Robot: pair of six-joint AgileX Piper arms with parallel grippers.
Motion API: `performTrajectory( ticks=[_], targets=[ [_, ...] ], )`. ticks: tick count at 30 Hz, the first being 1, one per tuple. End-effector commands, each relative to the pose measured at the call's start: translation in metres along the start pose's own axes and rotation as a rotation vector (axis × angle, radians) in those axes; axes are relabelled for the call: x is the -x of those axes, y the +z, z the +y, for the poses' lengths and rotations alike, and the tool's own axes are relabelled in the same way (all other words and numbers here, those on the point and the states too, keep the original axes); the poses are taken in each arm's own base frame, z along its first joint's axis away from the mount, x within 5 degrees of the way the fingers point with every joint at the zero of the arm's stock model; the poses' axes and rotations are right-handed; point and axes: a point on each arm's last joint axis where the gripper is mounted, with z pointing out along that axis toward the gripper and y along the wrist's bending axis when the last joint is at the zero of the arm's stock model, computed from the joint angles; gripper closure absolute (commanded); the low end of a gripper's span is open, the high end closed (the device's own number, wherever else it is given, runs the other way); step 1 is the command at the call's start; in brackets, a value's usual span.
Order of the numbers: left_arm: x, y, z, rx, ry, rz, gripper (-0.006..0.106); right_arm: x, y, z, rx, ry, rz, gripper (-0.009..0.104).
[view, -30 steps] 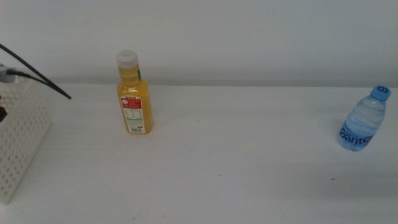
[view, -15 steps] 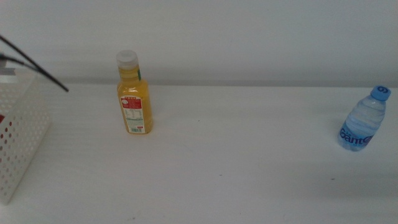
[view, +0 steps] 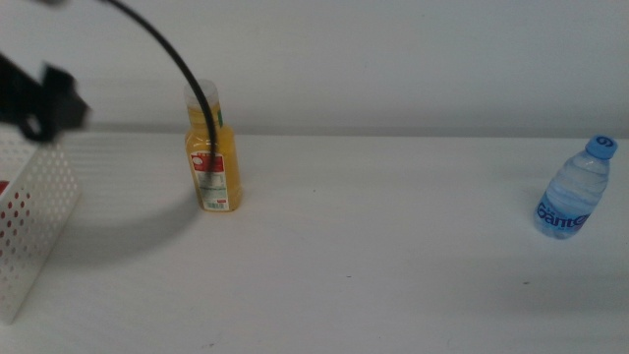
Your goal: Use arms to grab the bottles and put them into the dustbin to the left of the table.
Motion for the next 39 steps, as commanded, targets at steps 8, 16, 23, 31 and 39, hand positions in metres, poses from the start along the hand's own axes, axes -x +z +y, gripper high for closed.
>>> performTrajectory(
  ticks=[8, 16, 23, 31, 39],
  targets=[
    [-0.091, 0.015, -0.062, -0.184, -0.037, -0.209, 0.007, -0.012, -0.001, -0.001, -0.008, -0.012, -0.004, 0.002],
    [-0.135, 0.048, -0.07, -0.142, -0.075, -0.315, 0.007, -0.012, -0.001, -0.001, -0.008, -0.012, -0.004, 0.002],
    [-0.163, 0.068, -0.073, -0.108, -0.15, -0.528, 0.007, -0.012, -0.001, -0.001, -0.008, -0.012, -0.004, 0.002],
    [-0.159, 0.066, -0.072, -0.109, -0.178, -0.583, 0.007, -0.012, -0.001, -0.001, -0.008, -0.012, -0.004, 0.002],
    [-0.156, 0.064, -0.072, -0.107, -0.156, -0.625, 0.007, -0.012, -0.001, -0.001, -0.008, -0.012, -0.004, 0.002]
  ],
)
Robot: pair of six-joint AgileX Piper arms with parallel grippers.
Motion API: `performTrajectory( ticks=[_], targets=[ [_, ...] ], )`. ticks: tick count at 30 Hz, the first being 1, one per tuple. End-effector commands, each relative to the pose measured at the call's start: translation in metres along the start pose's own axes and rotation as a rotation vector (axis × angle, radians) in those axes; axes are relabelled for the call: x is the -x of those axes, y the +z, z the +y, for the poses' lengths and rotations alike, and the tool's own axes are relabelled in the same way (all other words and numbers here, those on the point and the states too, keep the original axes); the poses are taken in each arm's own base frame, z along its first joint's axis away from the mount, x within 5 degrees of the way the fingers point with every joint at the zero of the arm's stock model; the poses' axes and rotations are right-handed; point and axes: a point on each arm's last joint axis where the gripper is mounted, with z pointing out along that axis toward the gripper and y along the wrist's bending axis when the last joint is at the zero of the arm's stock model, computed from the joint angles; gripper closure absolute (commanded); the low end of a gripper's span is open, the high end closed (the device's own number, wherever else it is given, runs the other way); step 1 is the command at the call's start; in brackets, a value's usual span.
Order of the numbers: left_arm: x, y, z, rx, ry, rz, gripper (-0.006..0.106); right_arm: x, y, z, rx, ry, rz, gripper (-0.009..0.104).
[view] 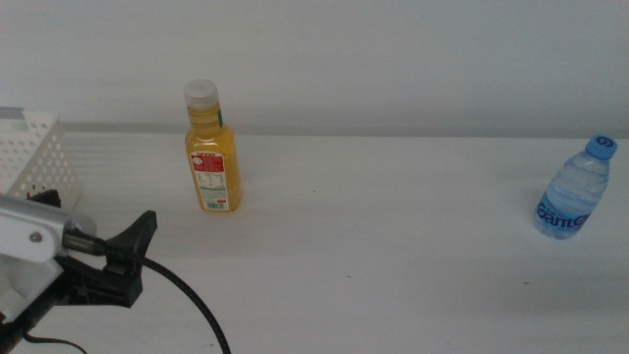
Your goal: Use arms to grab the bottles and put them into the dustbin to the left of the table.
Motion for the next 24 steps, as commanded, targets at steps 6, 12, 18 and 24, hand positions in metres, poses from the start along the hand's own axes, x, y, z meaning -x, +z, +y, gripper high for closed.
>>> performTrajectory(
  ticks=[6, 12, 18, 24],
  targets=[
    [0.001, 0.009, -0.002, -0.015, -0.06, -0.078, 0.007, -0.012, -0.001, -0.001, -0.008, -0.012, -0.004, 0.002],
    [-0.02, 0.048, -0.004, -0.033, -0.1, -0.082, 0.007, -0.012, -0.001, -0.001, -0.008, -0.012, -0.004, 0.002],
    [-0.049, 0.088, -0.005, -0.047, -0.144, -0.082, 0.007, -0.012, -0.001, -0.001, -0.008, -0.012, -0.004, 0.002],
    [-0.067, 0.121, -0.011, -0.104, -0.156, -0.025, 0.007, -0.012, -0.001, -0.001, -0.008, -0.012, -0.004, 0.002]
  ],
)
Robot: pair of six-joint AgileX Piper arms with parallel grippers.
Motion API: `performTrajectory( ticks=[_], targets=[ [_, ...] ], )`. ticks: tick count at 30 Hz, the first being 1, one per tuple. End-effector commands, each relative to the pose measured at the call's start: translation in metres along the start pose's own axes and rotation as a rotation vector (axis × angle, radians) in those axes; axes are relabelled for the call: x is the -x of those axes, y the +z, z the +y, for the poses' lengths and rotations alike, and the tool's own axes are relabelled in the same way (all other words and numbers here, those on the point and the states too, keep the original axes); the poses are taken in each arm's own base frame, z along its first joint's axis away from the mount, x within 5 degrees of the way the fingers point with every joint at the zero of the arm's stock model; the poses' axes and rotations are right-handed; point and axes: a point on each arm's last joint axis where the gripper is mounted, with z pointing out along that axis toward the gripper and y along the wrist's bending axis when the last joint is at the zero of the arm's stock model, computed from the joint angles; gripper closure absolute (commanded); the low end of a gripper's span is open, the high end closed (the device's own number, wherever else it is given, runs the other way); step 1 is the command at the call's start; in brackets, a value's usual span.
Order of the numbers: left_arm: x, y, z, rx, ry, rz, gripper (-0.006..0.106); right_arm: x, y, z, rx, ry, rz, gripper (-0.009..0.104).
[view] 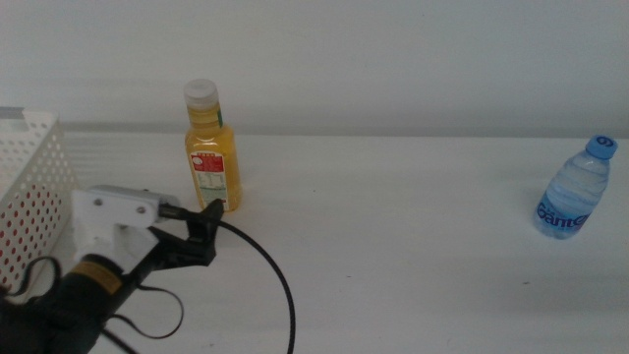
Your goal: Use arms to grab the bottles and put them into the dustbin to the left of the table.
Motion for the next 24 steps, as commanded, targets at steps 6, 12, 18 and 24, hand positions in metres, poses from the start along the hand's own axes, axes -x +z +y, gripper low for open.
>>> performTrajectory(
  ticks=[6, 12, 18, 24],
  targets=[
    [-0.004, 0.034, -0.003, -0.045, -0.011, 0.036, 0.007, -0.012, -0.001, -0.001, -0.008, -0.012, -0.004, 0.002],
    [0.006, 0.055, 0.0, -0.009, -0.016, 0.062, 0.007, -0.012, -0.001, -0.001, -0.008, -0.012, -0.004, 0.002],
    [0.015, 0.066, 0.001, 0.012, -0.021, 0.052, 0.007, -0.012, -0.001, -0.001, -0.008, -0.012, -0.004, 0.002],
    [0.018, 0.069, 0.004, 0.04, -0.017, 0.048, 0.007, -0.012, -0.001, -0.001, -0.008, -0.012, -0.004, 0.002]
  ],
)
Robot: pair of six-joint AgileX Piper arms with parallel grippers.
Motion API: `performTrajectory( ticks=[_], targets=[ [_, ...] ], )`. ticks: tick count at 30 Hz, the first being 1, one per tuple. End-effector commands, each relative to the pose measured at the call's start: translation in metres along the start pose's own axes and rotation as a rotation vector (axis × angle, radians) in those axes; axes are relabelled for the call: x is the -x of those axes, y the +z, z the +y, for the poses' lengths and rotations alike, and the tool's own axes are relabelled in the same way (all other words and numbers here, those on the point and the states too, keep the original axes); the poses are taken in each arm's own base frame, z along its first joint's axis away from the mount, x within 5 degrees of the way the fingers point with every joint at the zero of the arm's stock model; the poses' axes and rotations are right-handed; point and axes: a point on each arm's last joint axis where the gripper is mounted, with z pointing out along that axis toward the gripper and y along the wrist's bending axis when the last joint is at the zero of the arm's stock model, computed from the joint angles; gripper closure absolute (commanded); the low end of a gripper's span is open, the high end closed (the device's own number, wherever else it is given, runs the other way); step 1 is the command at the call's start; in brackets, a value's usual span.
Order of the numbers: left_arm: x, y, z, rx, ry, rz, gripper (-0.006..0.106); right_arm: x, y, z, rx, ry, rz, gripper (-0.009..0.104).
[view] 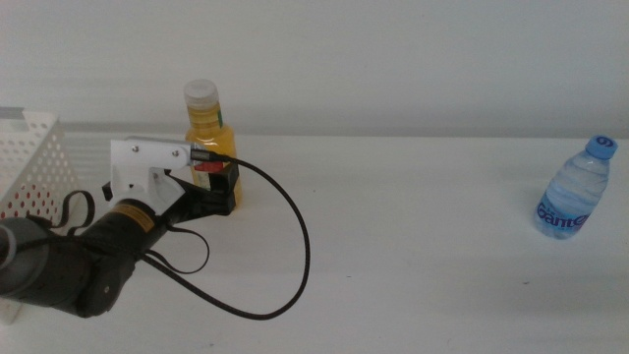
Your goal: Use arms to grab the bottles and put them into the dustbin to the left of the table.
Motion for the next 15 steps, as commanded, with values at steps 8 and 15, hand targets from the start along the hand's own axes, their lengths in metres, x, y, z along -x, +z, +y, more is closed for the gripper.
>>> performTrajectory(
  ticks=[8, 15],
  targets=[
    [-0.004, 0.015, 0.0, 0.008, -0.01, -0.007, 0.007, -0.012, -0.001, -0.001, -0.008, -0.012, -0.004, 0.002],
    [-0.008, 0.035, 0.003, 0.02, -0.014, -0.026, 0.007, -0.012, -0.001, -0.001, -0.008, -0.012, -0.004, 0.002]
  ],
)
